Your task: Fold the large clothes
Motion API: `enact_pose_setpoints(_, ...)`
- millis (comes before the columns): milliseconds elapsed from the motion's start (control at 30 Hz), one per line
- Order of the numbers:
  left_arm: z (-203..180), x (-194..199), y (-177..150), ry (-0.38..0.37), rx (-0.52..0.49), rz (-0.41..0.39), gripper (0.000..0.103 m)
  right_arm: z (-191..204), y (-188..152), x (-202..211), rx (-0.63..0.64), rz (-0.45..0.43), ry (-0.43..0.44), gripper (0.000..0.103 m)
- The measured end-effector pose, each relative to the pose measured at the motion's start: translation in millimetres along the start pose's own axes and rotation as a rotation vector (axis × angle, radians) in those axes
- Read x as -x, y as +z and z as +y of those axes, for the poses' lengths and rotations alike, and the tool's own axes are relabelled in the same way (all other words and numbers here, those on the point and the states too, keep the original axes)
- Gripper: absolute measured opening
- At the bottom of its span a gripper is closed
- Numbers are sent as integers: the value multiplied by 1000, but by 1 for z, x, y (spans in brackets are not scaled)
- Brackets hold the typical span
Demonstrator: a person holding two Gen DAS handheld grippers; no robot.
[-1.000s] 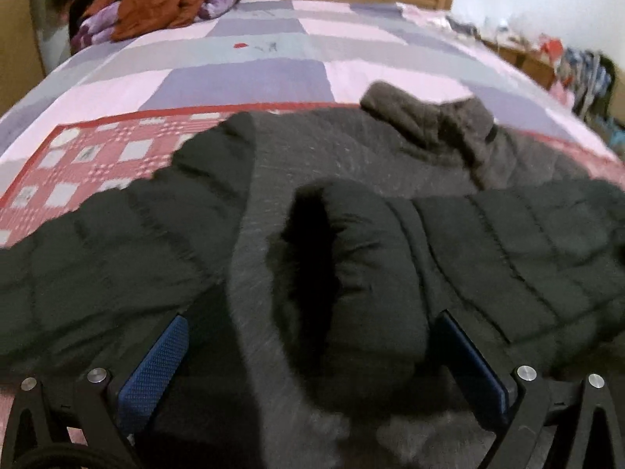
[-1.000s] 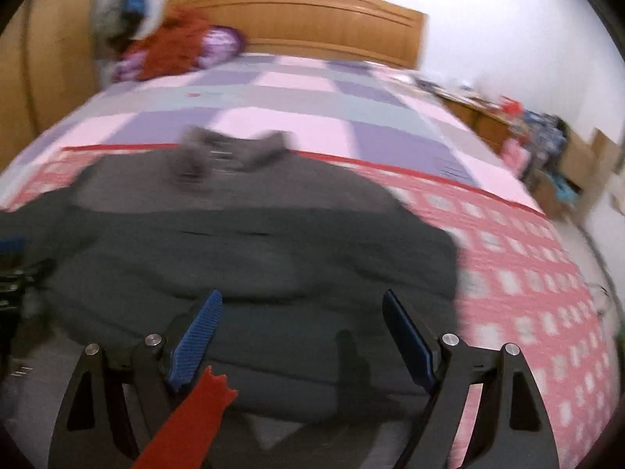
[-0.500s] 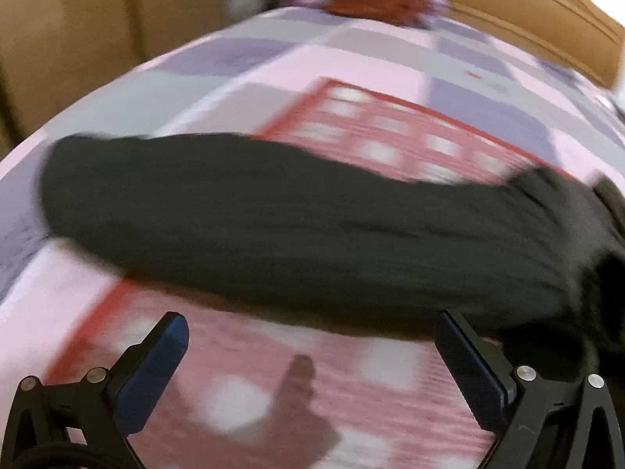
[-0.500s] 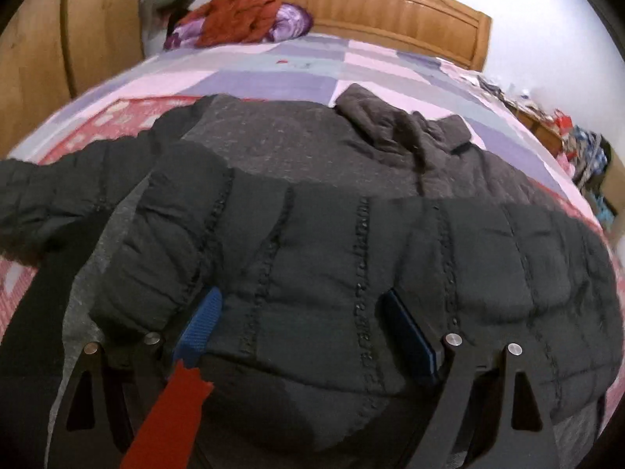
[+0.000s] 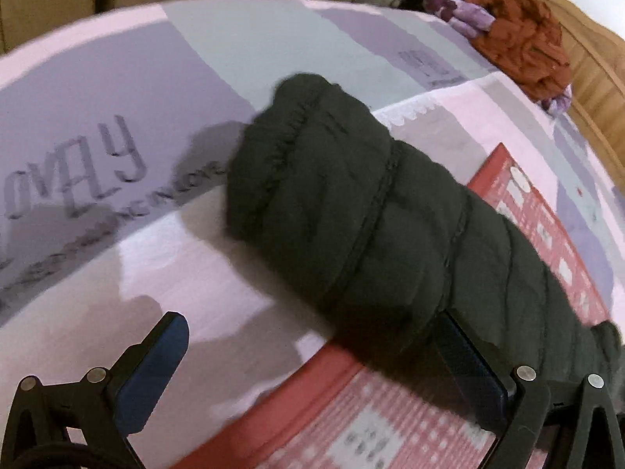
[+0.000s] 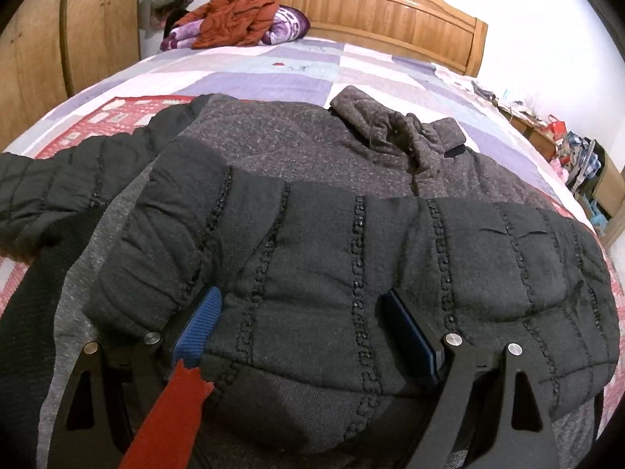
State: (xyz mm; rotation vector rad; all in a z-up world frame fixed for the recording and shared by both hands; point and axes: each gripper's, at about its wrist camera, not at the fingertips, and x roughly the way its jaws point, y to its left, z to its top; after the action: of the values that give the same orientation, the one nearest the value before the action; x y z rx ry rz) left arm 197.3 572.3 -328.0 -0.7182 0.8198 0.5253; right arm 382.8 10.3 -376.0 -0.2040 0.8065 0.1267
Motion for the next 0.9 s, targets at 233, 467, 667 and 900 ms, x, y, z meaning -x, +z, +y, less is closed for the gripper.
enact_pose_setpoints(233, -24, -65, 12, 63, 8, 78, 103, 1, 0, 0, 2, 0, -2, 88)
enact_pose_setpoints(467, -47, -69, 33, 12, -25, 21, 23, 1, 0, 0, 0, 0, -1, 88)
enact_pose_setpoints(667, -86, -8, 38, -73, -165, -106, 13, 1, 1, -3, -7, 4, -3, 88)
enact_pose_setpoints(900, -162, 79, 47, -187, -319, -215, 12, 3, 3, -6, 4, 13, -19, 88)
